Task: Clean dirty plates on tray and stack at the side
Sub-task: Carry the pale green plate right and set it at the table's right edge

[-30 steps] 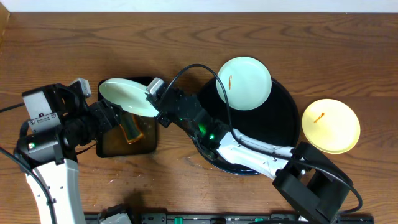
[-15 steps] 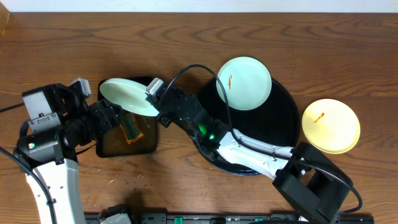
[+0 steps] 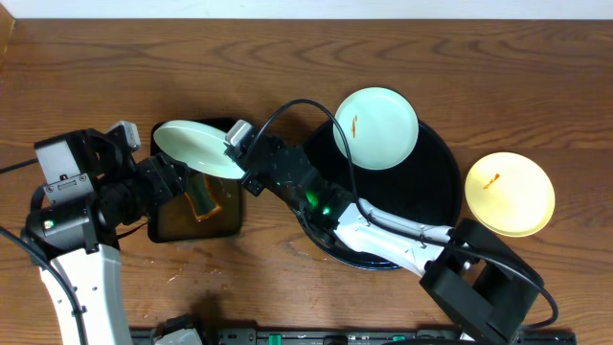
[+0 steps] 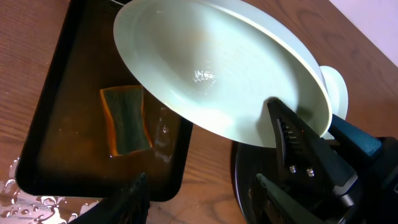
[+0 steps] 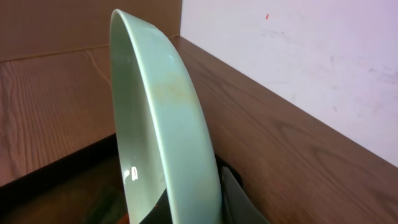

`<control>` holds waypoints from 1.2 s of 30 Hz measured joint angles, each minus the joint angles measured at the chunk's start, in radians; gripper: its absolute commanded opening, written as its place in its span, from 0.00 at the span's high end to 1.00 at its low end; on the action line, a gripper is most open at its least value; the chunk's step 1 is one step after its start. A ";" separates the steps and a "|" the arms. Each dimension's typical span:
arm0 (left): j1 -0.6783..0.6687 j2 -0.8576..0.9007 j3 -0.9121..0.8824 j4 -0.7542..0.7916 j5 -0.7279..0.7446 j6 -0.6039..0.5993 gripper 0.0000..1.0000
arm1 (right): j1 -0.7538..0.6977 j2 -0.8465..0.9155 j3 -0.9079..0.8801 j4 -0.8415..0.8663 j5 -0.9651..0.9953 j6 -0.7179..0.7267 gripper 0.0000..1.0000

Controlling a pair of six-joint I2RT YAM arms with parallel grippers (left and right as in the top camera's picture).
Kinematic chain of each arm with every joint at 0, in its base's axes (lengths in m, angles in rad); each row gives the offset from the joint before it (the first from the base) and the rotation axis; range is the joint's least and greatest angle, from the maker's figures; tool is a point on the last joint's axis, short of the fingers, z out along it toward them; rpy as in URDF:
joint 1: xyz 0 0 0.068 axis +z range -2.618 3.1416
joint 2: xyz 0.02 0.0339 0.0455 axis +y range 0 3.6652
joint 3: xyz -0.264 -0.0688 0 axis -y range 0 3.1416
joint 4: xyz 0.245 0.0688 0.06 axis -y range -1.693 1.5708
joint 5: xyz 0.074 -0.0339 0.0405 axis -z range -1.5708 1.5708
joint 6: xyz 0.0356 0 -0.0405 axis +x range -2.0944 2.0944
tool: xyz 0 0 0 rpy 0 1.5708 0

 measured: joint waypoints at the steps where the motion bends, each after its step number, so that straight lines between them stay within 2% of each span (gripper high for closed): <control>1: 0.000 0.000 0.000 0.000 0.000 0.000 0.46 | 0.000 0.000 0.000 0.000 0.000 0.000 0.99; 5: 0.000 0.000 0.000 0.000 0.000 0.000 0.46 | 0.000 0.000 0.000 0.000 0.025 0.027 0.99; 10: 0.000 0.000 0.000 0.000 0.000 0.000 0.46 | 0.000 -0.008 0.000 -0.029 0.129 0.202 0.99; 13: 0.000 0.000 0.000 0.000 0.000 0.000 0.46 | -0.001 -0.022 0.000 -0.024 0.119 0.225 0.99; 18: 0.000 0.000 0.000 -0.001 0.000 0.000 0.46 | 0.000 -0.045 0.000 -0.063 0.120 0.167 0.99; 23: 0.000 0.000 0.000 -0.002 0.000 0.000 0.46 | 0.020 -0.045 0.000 -0.064 0.173 -0.016 0.99; 26: 0.000 0.000 0.000 -0.002 0.000 0.000 0.46 | 0.030 -0.045 0.000 -0.064 0.212 -0.072 0.99; 30: 0.000 0.000 0.000 -0.002 0.000 0.000 0.46 | 0.033 -0.045 0.000 -0.087 0.229 -0.090 0.99; 36: 0.000 0.000 0.000 -0.003 0.000 0.000 0.46 | 0.033 -0.046 0.000 -0.077 0.233 -0.021 0.99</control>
